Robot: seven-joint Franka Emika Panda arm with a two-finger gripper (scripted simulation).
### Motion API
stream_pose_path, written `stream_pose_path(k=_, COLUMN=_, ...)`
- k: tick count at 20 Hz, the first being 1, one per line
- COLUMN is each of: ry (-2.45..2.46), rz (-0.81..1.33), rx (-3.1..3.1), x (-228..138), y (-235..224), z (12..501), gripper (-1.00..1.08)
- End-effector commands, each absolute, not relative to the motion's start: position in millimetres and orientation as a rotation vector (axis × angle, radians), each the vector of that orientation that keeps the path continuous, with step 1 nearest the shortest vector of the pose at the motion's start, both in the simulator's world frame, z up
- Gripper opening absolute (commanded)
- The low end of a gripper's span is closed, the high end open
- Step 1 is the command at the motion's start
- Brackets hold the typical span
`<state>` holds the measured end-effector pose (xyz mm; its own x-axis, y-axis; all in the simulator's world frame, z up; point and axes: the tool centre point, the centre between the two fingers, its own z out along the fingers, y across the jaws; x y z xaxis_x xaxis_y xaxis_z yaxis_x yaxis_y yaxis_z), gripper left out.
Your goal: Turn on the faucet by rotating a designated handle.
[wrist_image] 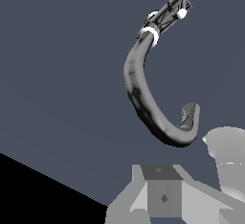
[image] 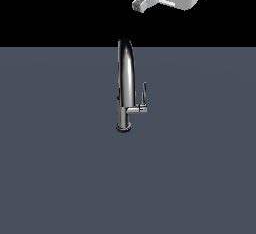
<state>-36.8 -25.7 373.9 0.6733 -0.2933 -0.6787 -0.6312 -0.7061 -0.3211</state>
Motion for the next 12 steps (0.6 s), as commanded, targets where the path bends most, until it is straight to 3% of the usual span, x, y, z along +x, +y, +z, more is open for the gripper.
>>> stream_pose_path(k=1, ry=0.752, rz=0.863, rx=-2.271, x=-26, y=-30, z=361, gripper=-1.00)
stream_pose_path(k=12, ry=0.930, rz=1.051, rx=-1.912, x=15, y=-47, z=291, gripper=-1.00)
